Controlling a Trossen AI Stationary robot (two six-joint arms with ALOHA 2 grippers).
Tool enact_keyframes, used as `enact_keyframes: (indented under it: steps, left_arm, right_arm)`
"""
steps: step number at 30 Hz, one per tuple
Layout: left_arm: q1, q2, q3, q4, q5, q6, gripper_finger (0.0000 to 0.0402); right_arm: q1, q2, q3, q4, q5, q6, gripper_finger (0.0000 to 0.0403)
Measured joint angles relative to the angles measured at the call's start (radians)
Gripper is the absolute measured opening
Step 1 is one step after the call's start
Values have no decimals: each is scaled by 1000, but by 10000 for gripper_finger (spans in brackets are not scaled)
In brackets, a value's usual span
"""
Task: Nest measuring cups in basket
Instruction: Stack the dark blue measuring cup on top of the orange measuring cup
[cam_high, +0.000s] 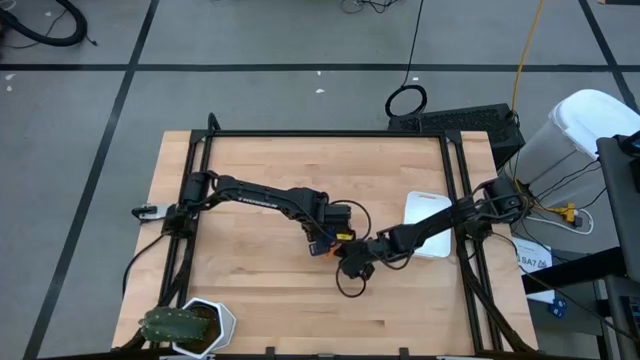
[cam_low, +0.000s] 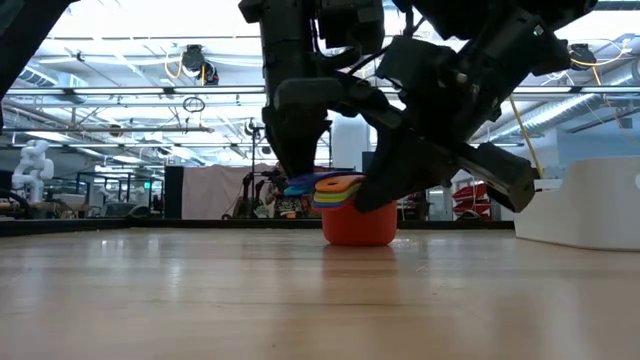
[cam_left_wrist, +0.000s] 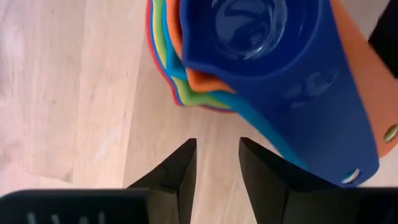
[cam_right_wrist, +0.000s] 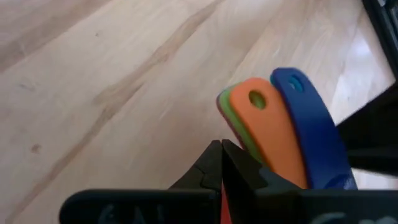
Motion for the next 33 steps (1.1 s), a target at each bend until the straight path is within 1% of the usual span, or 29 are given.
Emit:
enact_keyframes:
  steps: [6,11,15,19,22,26,33]
  left_arm:
    - [0,1,0,-50,-11,15,124]
    - [4,1,0,-29,-11,10,124]
    - [9,1,0,-17,19,-4,124]
    - [9,1,0,-20,28,-8,124]
    - [10,1,0,-20,68,2,124]
    - [22,1,0,-22,147,34,124]
    - [35,-4,0,-12,177,56,124]
  right_arm:
    - [6,-4,0,-9,6,-1,0]
    - [6,-4,0,23,4,-1,0]
    - [3,-4,0,48,-2,-10,0]
    - [3,-4,0,57,1,-9,0]
    - [3,-4,0,53,1,-4,0]
    - [8,-4,0,29,4,-2,0]
    - [13,-4,0,10,52,-2,0]
